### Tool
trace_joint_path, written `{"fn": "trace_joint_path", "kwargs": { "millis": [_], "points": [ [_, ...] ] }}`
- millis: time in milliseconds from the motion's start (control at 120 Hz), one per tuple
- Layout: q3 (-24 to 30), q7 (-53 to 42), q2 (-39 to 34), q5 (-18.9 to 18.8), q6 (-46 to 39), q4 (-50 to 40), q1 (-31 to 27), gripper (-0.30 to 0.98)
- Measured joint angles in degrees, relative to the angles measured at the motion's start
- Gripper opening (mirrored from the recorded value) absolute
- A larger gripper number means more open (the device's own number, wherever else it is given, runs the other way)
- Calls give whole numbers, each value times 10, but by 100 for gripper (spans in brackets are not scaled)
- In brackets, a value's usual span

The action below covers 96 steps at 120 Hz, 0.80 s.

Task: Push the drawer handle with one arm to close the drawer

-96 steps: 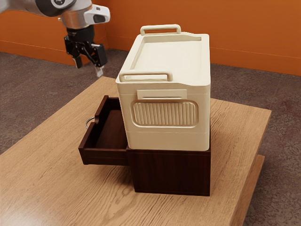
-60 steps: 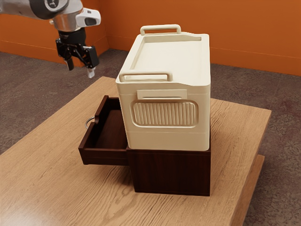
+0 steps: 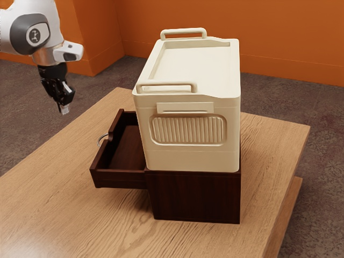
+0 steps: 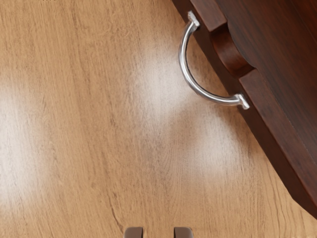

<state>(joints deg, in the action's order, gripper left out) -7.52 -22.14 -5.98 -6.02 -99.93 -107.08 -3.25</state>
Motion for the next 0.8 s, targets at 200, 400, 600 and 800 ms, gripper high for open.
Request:
{"fn": "trace_joint_path", "kwargs": {
  "millis": [200,400,600,800],
  "points": [
    [-12,-164,1,-12,-104,-57,-17,-8],
    [-16,-295,15,-13,-146,-91,-18,-9],
    [-17,-402,32,-11,-206,-116,-16,-10],
    [-14,-479,52,3,-245,-131,-20,-10]
  ]
}}
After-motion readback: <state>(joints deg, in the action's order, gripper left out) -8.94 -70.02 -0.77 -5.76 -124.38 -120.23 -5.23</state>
